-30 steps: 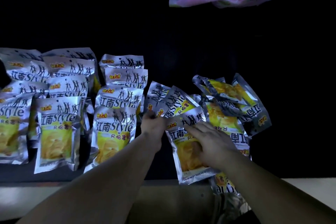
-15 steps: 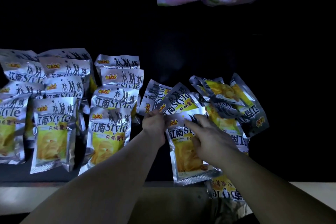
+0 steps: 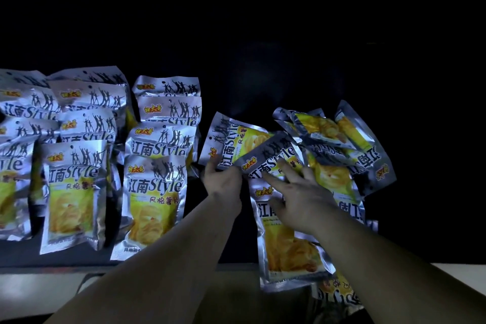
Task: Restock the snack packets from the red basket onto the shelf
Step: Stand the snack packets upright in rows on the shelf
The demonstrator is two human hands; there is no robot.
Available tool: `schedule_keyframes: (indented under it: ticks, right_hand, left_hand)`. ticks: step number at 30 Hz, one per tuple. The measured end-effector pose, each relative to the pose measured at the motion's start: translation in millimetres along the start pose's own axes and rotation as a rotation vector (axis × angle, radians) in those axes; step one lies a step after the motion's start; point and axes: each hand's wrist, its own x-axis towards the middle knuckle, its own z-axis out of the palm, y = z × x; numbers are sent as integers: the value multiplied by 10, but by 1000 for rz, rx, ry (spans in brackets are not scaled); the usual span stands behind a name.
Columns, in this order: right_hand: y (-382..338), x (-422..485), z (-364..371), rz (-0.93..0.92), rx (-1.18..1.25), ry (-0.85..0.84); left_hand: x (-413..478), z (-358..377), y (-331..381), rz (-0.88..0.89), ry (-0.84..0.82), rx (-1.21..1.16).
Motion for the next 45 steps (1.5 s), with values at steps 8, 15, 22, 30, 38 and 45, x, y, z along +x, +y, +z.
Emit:
schedule_keyframes:
  ticks: [8,15,22,30,38,45]
  right_hand:
    - [171,-27,46,-67,14,17]
    - [116,-61,-183,-32,25,-79]
    - [-34,2,-408,27,1,-121]
    - [-259,219,-537,120,534,473]
    - [-449,701,-566,-9,719,538]
    - [-496,880,-625,37,815,347]
  left_hand:
    - [-11,-60,261,-51,-211,141]
    - [-295,-27,503,182,-269,230]
    - [-546,-222,1239,503,-333,339]
    - [-481,-441,1374,444,-398,395]
    - [-198,-395,1257,435,-403,358]
    - [-127,-433,1169,525,-242,353]
